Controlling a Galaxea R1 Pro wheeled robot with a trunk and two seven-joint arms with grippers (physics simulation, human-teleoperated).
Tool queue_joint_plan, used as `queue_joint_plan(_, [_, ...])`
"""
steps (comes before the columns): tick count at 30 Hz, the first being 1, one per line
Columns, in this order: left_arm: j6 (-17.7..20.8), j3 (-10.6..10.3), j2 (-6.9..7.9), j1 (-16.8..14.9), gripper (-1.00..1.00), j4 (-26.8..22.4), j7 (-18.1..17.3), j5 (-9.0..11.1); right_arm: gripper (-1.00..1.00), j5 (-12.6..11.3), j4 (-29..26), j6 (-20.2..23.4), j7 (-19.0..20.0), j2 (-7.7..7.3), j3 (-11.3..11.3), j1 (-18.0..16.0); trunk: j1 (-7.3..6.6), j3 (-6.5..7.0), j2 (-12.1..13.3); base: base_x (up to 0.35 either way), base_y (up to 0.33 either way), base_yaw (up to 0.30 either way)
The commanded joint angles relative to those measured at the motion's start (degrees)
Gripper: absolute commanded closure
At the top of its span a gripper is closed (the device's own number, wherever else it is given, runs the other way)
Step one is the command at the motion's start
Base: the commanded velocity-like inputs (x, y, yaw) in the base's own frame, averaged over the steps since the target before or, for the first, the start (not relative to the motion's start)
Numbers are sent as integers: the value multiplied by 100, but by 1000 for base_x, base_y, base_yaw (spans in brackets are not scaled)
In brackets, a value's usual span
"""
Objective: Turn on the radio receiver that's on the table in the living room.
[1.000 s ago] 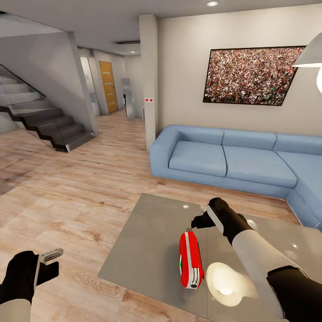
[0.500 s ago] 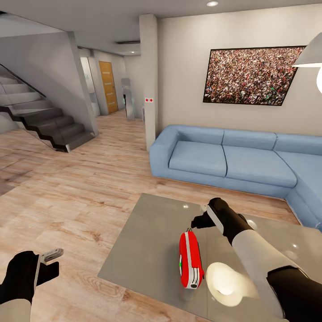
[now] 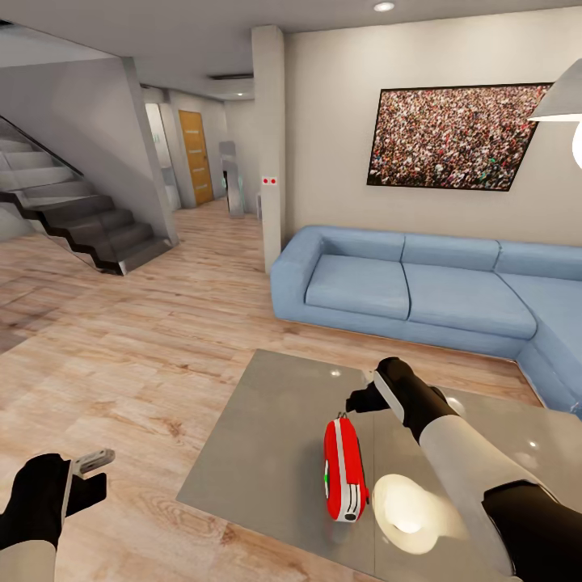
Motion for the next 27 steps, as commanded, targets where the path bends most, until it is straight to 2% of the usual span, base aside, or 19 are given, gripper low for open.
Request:
queue_joint_plan(1, [-2, 0, -2, 0, 100, 0, 0, 0, -100, 8, 0, 0, 0, -2, 3, 0, 0, 0, 0, 0, 0, 0])
queue_joint_plan(4, [-1, 0, -4, 0, 100, 0, 0, -1, -100, 60, 0, 9, -19, -4, 15, 0, 0, 0, 0, 0, 0, 0])
queue_joint_plan(22, [-9, -8, -103, 0, 100, -6, 0, -6, -100, 29, 9, 9, -18, -5, 16, 0, 0, 0, 0, 0, 0, 0])
queue_joint_plan(27, [0, -9, -110, 0, 100, -3, 0, -10, -100, 9, 9, 9, -18, -4, 25, 0, 0, 0, 0, -315, 0, 0])
